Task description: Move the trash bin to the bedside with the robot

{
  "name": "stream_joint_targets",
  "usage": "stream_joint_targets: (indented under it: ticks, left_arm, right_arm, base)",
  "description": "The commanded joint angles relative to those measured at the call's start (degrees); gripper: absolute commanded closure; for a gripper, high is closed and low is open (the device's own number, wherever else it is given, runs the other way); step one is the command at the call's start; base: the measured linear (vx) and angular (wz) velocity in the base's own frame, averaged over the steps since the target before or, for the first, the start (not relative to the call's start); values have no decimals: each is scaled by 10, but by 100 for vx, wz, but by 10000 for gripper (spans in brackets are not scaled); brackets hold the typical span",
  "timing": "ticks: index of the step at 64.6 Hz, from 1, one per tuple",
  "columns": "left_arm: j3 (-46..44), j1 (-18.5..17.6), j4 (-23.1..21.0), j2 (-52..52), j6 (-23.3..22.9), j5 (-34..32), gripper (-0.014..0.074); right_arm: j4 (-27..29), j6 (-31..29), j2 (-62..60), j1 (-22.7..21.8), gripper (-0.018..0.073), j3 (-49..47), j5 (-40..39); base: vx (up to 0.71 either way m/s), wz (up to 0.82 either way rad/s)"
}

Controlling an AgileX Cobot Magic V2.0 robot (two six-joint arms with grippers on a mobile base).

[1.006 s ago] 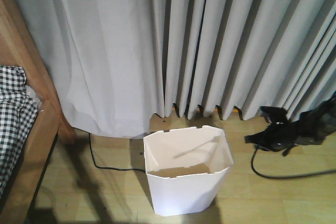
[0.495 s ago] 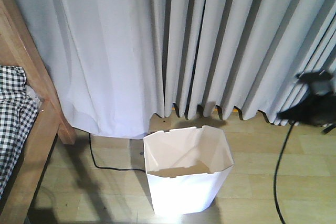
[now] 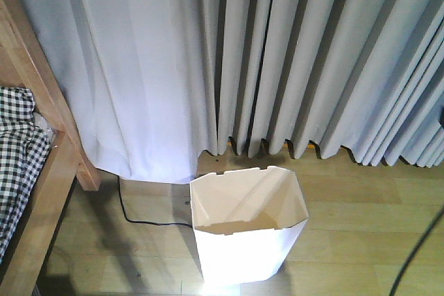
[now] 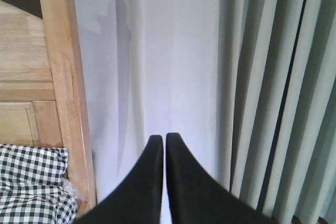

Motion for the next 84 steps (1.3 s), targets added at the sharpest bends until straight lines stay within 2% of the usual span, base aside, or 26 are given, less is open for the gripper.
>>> stream_joint_targets:
  ticks: [1,9,17,24,54,72,81,84]
  left_arm:
    - [12,-3,-6,-4,-1,-44,603]
    - [12,-3,-6,-4,-1,-44,603]
    - [12,-3,-6,-4,-1,-44,603]
    - [12,-3,-6,-4,-1,-44,603]
    - [12,-3,-6,-4,-1,-44,603]
    - [12,-3,-6,-4,-1,-44,603]
    - [12,-3,-6,-4,-1,-44,603]
    - [12,-3,-6,-4,-1,-44,603]
  right_arm:
    - [24,7,-79,-2,562,24,0]
    - [24,7,-176,7,562,81,-21]
    - [24,6,-259,59,562,105,-89]
    - [24,6,-308,85,562,103,-139]
    - [23,5,-344,84,562,103,-162]
    - [23,5,-344,84,562,103,-244]
    - [22,5,-344,84,562,103,-210]
    - [3,5,-344,84,562,103,-189]
  base:
    - [0,0]
    - [0,0]
    - [0,0]
    - [0,0]
    - [0,0]
    - [0,0]
    - [0,0]
    - [0,0]
